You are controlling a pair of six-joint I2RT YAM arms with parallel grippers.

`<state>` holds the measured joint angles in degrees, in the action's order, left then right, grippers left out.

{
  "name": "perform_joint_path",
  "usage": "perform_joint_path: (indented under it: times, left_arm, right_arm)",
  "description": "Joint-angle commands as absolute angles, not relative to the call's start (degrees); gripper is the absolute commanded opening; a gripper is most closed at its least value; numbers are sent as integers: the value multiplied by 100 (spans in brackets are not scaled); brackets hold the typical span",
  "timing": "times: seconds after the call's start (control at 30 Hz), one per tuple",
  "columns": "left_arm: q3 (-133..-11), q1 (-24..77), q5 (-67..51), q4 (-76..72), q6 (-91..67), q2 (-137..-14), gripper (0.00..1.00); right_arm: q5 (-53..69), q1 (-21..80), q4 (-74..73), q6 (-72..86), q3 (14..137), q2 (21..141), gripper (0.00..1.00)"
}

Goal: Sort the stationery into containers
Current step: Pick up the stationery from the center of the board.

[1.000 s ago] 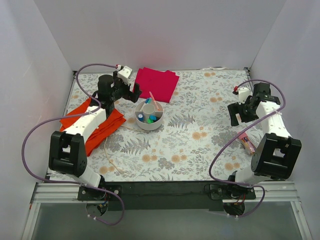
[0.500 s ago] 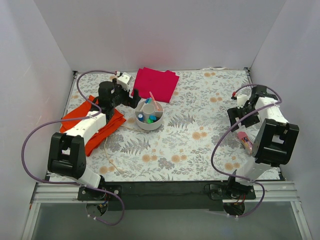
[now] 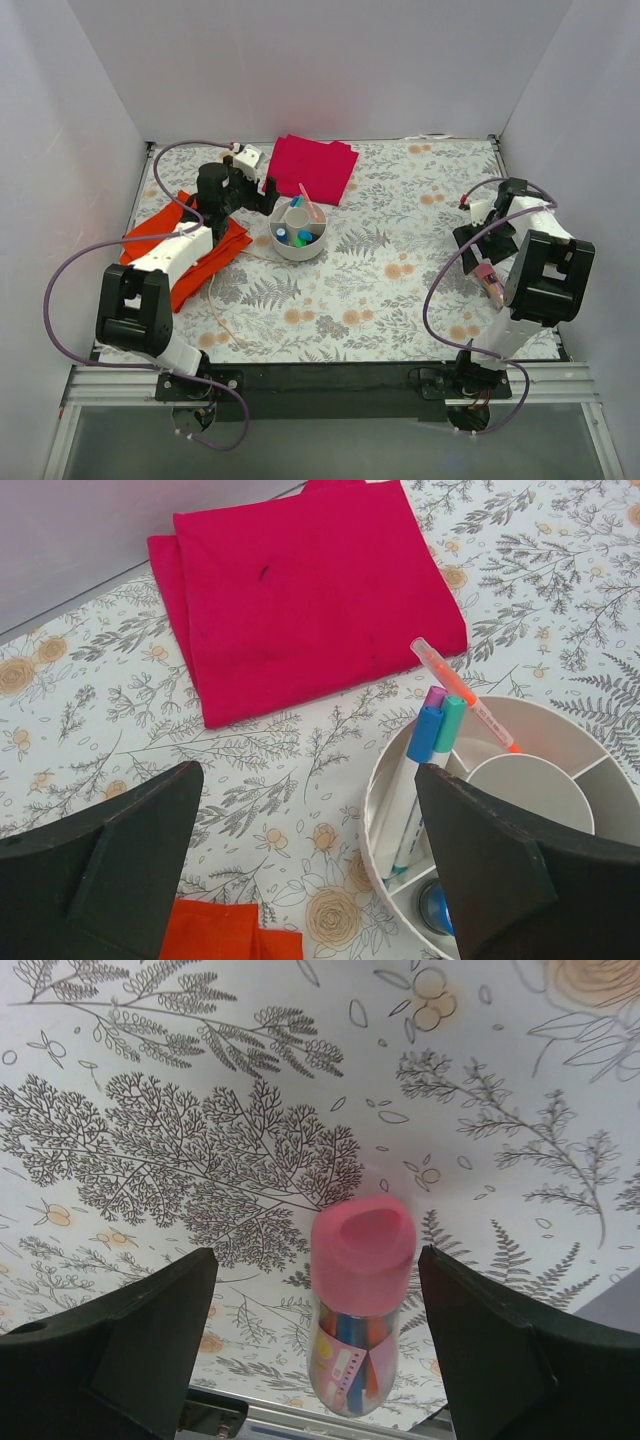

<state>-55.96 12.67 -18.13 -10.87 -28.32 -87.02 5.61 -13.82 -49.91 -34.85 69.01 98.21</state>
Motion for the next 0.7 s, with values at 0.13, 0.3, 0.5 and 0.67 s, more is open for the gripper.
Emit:
perform_joint_path:
  times: [0.13,0.3,0.5,0.67]
  left_arm:
    - [-5853,1292,-1679,-1160,-2707,-8815,89]
    - [-5845,1292,-1652,-1134,-2654,-8807,89]
    - [-5836,1292,-1582,-1099,-2637,-8780,89]
    - [-5880,1292,-1591,-1090,-2602,-8815,89]
  right_arm:
    - [501,-1397,-4922,-3630,6679,9808,87]
    - [413,-1397,-4913,-3674,6829,10046,84]
    - [237,-1397,-4791,-3700,6794,10230,77]
    - [299,-1397,-4755,-3753,6767,10275,46]
